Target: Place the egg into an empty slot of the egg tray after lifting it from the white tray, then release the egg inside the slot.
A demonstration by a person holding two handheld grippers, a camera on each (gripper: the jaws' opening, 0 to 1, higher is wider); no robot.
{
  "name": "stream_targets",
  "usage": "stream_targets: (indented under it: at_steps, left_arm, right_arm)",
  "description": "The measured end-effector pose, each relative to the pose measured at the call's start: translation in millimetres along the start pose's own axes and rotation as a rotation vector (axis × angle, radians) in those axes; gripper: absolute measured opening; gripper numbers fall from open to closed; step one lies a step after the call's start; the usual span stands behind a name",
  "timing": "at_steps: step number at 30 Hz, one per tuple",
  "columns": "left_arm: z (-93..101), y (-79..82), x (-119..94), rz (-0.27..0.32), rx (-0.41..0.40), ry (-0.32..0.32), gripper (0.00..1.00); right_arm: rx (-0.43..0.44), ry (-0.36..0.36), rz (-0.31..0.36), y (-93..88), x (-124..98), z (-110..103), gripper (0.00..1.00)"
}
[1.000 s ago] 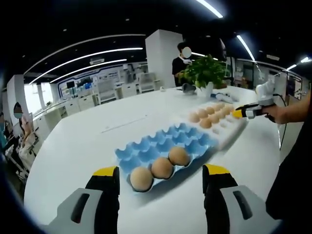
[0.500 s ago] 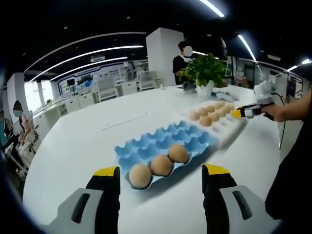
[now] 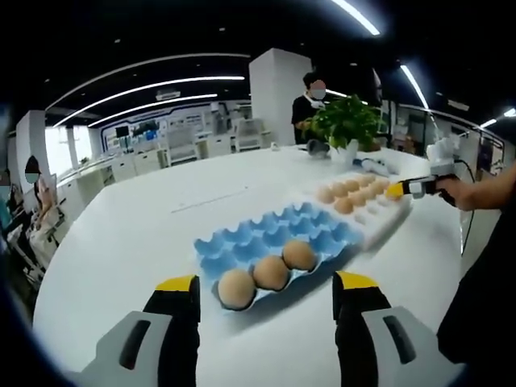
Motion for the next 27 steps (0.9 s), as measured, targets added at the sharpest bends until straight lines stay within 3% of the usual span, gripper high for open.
stream_targets:
  at_steps: [5, 8, 15, 17, 27]
  left_arm:
    - [0.1, -0.5, 0.2, -0.002, 0.009, 0.002, 0.68]
    - [-1.1, -0.7, 0.2, 0.000, 0.008, 0.016, 0.77]
    - [0.4, 1.9, 0.0, 0.037, -0.064, -0.002, 0.81]
    - [-2.4, 0.2, -0.1, 0.038, -0.091, -0.004, 0.81]
    - [0.2, -0.5, 0.3, 0.034, -0.078, -0.007, 0.81]
  right_arm:
    - [-0.011, 0.024, 0.004, 3.0, -2.3, -7.0, 0.24]
    - [0.006, 0.045, 0.015, 6.9, -4.4, -13.2, 0.24]
    - [0.000, 0.073, 0.025, 10.6, -6.2, -25.2, 0.25]
    - [0.005, 0.084, 0.025, 11.5, -5.9, -28.4, 0.25]
    - [-0.012, 0.146, 0.033, 13.9, -7.2, -52.3, 0.25]
Point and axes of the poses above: the point that each gripper's makers call its tool centre point, and the gripper's own axes: x roughly forward along the fingers, z roughly to its right, y roughly out of its top, the point moved 3 cm from there along -x, roughly backward along the fingers, and after that the axes turned 14 degrees about x, right-handed, at the moved point
